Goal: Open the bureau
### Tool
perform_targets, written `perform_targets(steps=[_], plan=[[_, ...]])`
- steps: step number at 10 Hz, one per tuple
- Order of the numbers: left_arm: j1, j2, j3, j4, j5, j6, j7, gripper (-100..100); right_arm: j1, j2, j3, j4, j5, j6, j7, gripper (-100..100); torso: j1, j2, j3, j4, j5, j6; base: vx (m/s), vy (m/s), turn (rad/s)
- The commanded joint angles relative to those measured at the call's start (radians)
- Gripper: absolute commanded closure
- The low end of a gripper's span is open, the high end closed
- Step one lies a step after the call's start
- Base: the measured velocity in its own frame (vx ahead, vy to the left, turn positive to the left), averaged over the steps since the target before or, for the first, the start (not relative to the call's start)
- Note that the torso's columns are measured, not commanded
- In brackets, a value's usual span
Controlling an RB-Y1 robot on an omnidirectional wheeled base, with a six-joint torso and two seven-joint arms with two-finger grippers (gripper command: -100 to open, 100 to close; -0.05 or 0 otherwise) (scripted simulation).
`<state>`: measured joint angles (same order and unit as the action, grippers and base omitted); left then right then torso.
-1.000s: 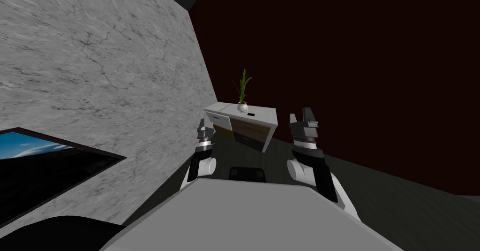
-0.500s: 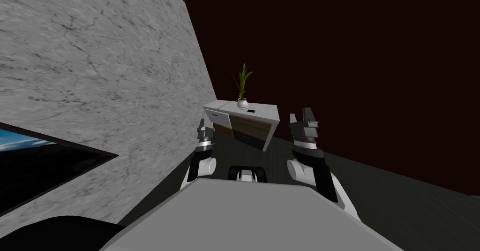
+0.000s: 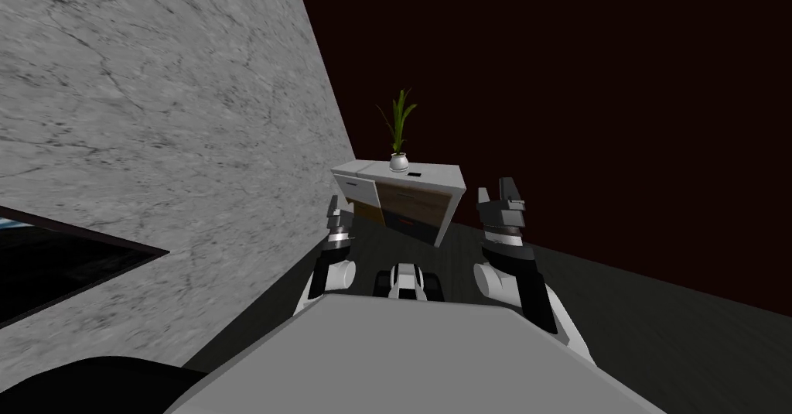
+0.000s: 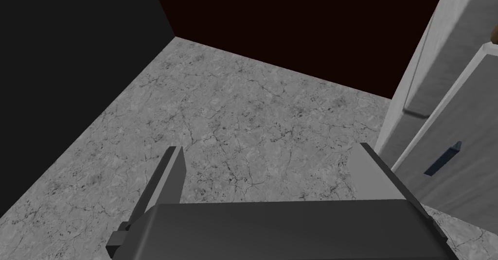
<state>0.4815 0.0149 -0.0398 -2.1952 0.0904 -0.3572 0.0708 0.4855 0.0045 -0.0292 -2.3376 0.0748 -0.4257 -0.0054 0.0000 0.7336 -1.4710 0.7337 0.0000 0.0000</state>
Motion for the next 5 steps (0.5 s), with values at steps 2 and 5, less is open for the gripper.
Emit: perform_targets(steps=[2, 5], plan=[[-0.015, 0.079, -0.013, 0.056, -0.001, -0.012, 0.003, -100, 0.0, 0.0, 0.0, 0.0, 0.0, 0.0, 0.0, 0, 0.0, 0.003, -0.005, 0.004, 0.0, 0.0, 0.045, -0.018, -0.041], [-0.036, 0.119, -0.027, 0.124, -0.003, -0.025, 0.006, -100, 0.0, 0.0, 0.0, 0.0, 0.0, 0.0, 0.0, 0, 0.0, 0.004, -0.005, 0.004, 0.0, 0.0, 0.065, -0.014, -0.053]])
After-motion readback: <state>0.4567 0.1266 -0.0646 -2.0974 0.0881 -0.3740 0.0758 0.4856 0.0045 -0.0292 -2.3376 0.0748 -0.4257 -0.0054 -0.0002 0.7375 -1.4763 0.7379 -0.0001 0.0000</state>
